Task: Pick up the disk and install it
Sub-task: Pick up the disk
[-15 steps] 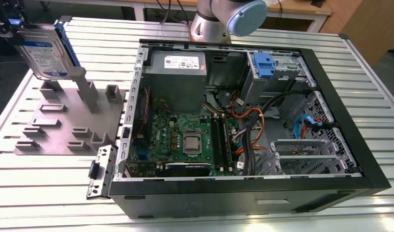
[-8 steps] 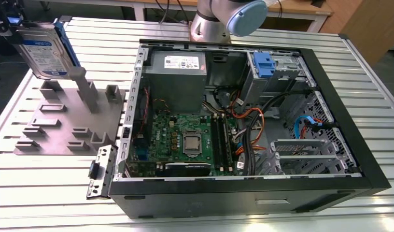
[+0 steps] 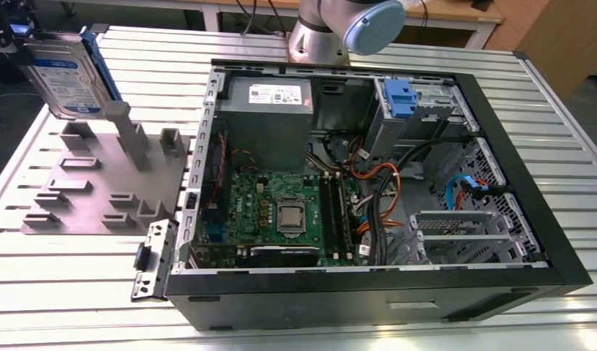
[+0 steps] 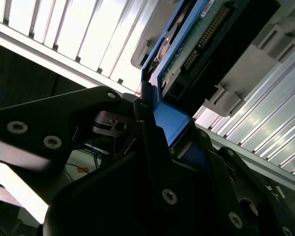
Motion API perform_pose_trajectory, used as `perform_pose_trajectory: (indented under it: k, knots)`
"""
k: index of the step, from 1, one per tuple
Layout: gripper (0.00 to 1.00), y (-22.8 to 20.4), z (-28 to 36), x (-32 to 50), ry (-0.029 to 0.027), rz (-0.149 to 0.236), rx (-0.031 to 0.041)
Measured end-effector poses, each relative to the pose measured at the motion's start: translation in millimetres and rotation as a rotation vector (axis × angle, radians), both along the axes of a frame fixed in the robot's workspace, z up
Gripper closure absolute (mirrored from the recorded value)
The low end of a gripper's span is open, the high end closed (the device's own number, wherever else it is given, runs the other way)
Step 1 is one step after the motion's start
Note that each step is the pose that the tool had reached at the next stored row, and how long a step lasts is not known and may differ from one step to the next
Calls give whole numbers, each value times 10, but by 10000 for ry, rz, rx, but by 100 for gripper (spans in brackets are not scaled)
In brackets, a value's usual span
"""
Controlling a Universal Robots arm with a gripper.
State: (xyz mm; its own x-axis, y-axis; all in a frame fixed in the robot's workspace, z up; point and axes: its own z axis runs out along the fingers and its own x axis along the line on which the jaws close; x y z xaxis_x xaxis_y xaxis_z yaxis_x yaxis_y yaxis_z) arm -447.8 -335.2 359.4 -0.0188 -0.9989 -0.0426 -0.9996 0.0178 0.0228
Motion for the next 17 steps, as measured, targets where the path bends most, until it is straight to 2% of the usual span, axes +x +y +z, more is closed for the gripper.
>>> perform_pose_trajectory:
  k: [17]
  knots:
    - [63,0,69,0,-1,1,0]
